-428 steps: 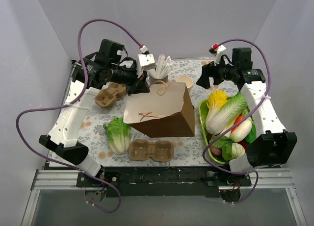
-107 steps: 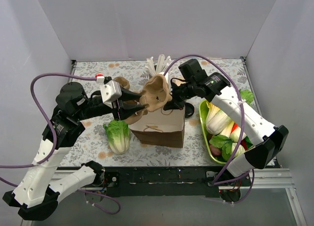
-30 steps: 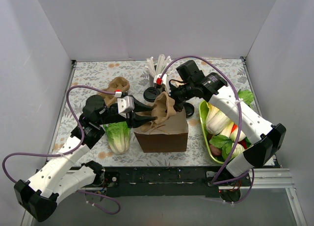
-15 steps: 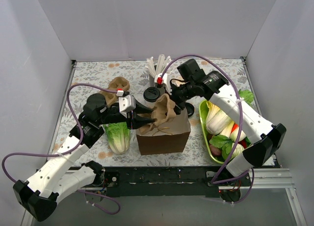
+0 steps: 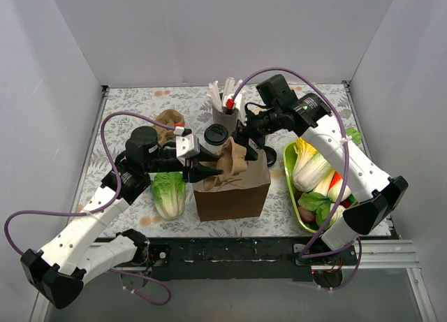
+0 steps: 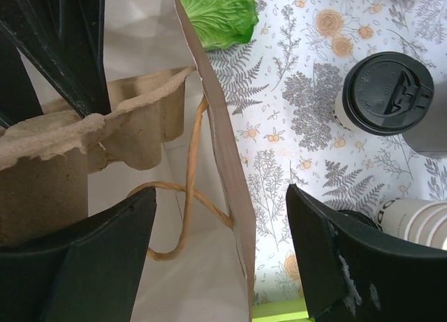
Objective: Pack the takeout coffee
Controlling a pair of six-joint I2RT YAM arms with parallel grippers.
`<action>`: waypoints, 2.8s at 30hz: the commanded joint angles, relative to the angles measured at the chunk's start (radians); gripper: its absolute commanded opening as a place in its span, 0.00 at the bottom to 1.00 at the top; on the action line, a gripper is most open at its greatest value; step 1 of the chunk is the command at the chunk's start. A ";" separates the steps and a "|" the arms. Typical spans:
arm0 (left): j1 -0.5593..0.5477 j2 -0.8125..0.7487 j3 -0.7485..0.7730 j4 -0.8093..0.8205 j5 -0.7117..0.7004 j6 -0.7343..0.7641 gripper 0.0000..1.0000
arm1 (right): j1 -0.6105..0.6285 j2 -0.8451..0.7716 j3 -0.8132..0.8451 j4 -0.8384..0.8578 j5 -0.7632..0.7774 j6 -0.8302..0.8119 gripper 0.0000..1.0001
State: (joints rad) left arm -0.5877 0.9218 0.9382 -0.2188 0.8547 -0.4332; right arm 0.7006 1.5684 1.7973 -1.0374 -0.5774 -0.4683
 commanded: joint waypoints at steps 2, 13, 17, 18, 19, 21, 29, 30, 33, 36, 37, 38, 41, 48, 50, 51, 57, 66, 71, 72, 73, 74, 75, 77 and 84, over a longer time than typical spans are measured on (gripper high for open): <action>0.005 0.014 0.048 -0.060 -0.032 0.039 0.00 | -0.013 -0.045 0.079 -0.012 0.040 0.000 0.82; 0.003 0.057 0.108 -0.149 -0.023 0.111 0.00 | -0.124 -0.122 0.053 0.033 0.100 -0.023 0.81; -0.003 0.129 0.174 -0.252 -0.014 0.178 0.00 | -0.179 -0.151 0.048 0.106 0.145 0.003 0.81; -0.006 0.152 0.191 -0.283 -0.014 0.188 0.00 | -0.187 -0.159 0.040 0.126 0.165 0.013 0.81; -0.006 0.163 0.200 -0.297 -0.013 0.198 0.00 | -0.199 -0.174 0.031 0.175 0.178 0.023 0.81; -0.015 0.195 0.229 -0.330 -0.005 0.217 0.00 | -0.205 -0.192 -0.004 0.217 0.226 0.031 0.81; -0.099 0.267 0.326 -0.444 -0.072 0.269 0.00 | -0.207 -0.249 -0.091 0.281 0.258 0.069 0.82; -0.106 0.278 0.341 -0.479 -0.086 0.269 0.00 | -0.207 -0.257 -0.114 0.283 0.251 0.071 0.82; -0.127 0.330 0.433 -0.583 -0.126 0.283 0.00 | -0.207 -0.275 -0.131 0.270 0.238 0.066 0.81; -0.139 0.386 0.526 -0.706 -0.184 0.309 0.00 | -0.207 -0.301 -0.171 0.264 0.267 0.065 0.81; -0.141 0.399 0.543 -0.729 -0.221 0.312 0.00 | -0.207 -0.318 -0.197 0.270 0.280 0.063 0.82; -0.146 0.408 0.577 -0.752 -0.233 0.320 0.00 | -0.207 -0.326 -0.208 0.270 0.292 0.060 0.82; -0.150 0.428 0.603 -0.806 -0.273 0.301 0.00 | -0.207 -0.344 -0.237 0.255 0.298 0.059 0.82; -0.150 0.445 0.622 -0.758 -0.232 0.133 0.00 | -0.213 -0.395 -0.311 0.254 0.268 0.074 0.83; -0.158 0.460 0.610 -0.742 -0.265 0.108 0.00 | -0.216 -0.401 -0.317 0.235 0.255 0.074 0.82; -0.161 0.466 0.611 -0.743 -0.301 0.109 0.00 | -0.216 -0.406 -0.325 0.232 0.246 0.074 0.83; -0.162 0.447 0.605 -0.719 -0.295 0.108 0.00 | -0.222 -0.482 -0.386 0.214 0.174 0.037 0.82; -0.162 0.446 0.566 -0.646 -0.319 0.077 0.00 | -0.220 -0.580 -0.477 0.184 0.085 0.005 0.81; -0.162 0.465 0.603 -0.686 -0.191 0.030 0.00 | -0.220 -0.620 -0.484 0.205 -0.031 -0.021 0.78; -0.162 0.457 0.596 -0.691 -0.184 0.037 0.00 | -0.222 -0.640 -0.484 0.201 -0.065 -0.023 0.79; -0.162 0.453 0.579 -0.692 -0.186 0.037 0.00 | -0.220 -0.648 -0.487 0.198 -0.091 -0.020 0.79; -0.162 0.445 0.573 -0.694 -0.190 0.040 0.00 | -0.220 -0.653 -0.490 0.195 -0.134 0.006 0.78; -0.162 0.440 0.568 -0.695 -0.200 0.045 0.00 | -0.220 -0.645 -0.493 0.171 -0.157 0.019 0.77; -0.162 0.437 0.567 -0.691 -0.216 0.053 0.00 | -0.220 -0.625 -0.493 0.133 -0.235 0.033 0.71; -0.161 0.442 0.597 -0.697 -0.264 0.077 0.00 | -0.220 -0.556 -0.464 0.073 -0.354 0.040 0.54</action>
State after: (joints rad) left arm -0.7456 1.3869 1.5047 -0.9066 0.6090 -0.3759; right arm 0.4835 0.9836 1.3102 -0.9367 -0.8204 -0.4408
